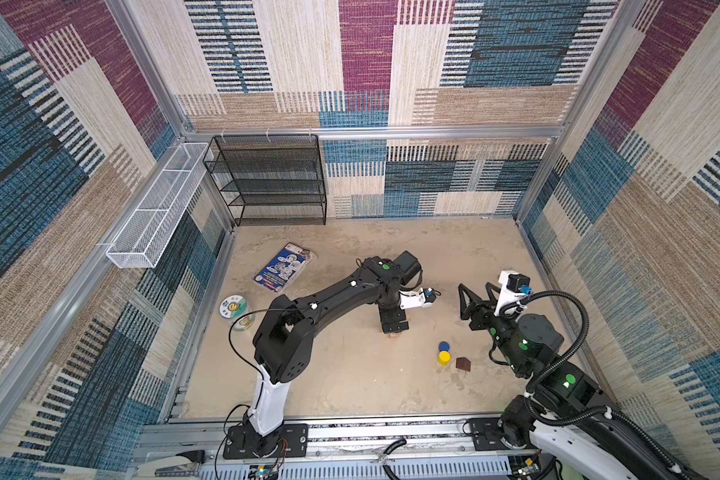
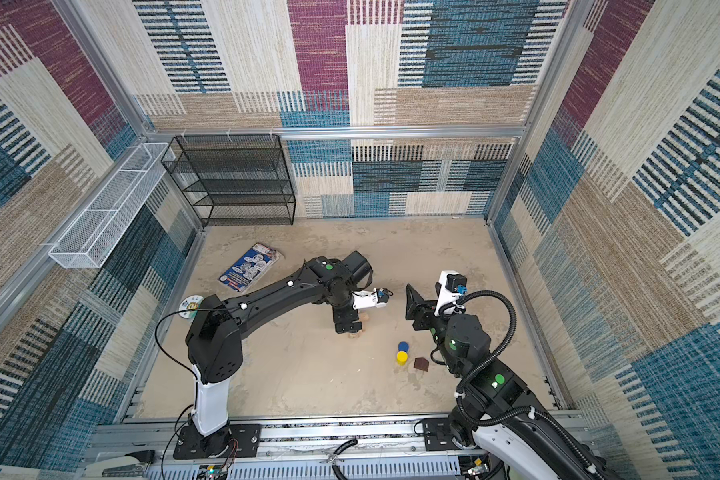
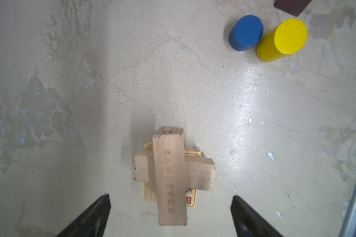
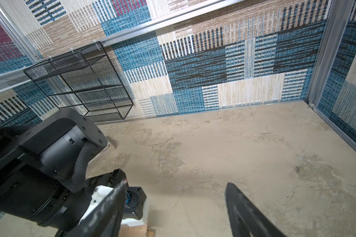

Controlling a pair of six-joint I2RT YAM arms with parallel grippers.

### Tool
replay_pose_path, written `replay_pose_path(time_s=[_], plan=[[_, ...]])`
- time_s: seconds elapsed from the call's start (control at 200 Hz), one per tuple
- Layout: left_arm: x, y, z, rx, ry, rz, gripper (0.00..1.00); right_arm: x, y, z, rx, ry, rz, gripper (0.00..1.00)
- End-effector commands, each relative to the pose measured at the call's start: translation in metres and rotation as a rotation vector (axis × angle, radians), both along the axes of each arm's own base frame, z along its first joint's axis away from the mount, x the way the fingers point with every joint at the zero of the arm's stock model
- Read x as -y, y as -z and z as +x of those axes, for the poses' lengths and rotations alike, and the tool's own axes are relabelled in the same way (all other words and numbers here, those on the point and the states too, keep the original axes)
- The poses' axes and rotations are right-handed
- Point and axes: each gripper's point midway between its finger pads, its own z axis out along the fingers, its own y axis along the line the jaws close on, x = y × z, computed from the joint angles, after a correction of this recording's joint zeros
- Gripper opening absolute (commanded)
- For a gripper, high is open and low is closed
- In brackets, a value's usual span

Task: Build the wood block tower
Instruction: 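Open the left gripper and raise it while the right gripper swings toward the stack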

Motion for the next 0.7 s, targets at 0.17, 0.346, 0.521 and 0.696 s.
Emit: replay_pose_path(time_s=[0.17, 0.346, 0.521, 0.696], plan=[[0.003, -0.05, 0.003, 0.075, 0.003, -0.098, 0.88, -0.015, -0.006, 0.0, 0.028, -0.08, -0.062, 0.76], [-0.009, -0.093, 0.014, 0.195, -0.084, -0.223, 0.84, -0.049, -0.009, -0.002, 0.036, -0.258, -0.145, 0.73], [-0.047, -0.142, 0.032, 0.341, -0.282, -0.414, 0.84, -0.083, 0.012, 0.011, -0.11, -0.374, -0.175, 0.7], [-0.111, -0.151, 0.049, 0.329, -0.555, -0.528, 0.83, -0.117, 0.067, 0.028, -0.368, -0.435, -0.119, 0.39]])
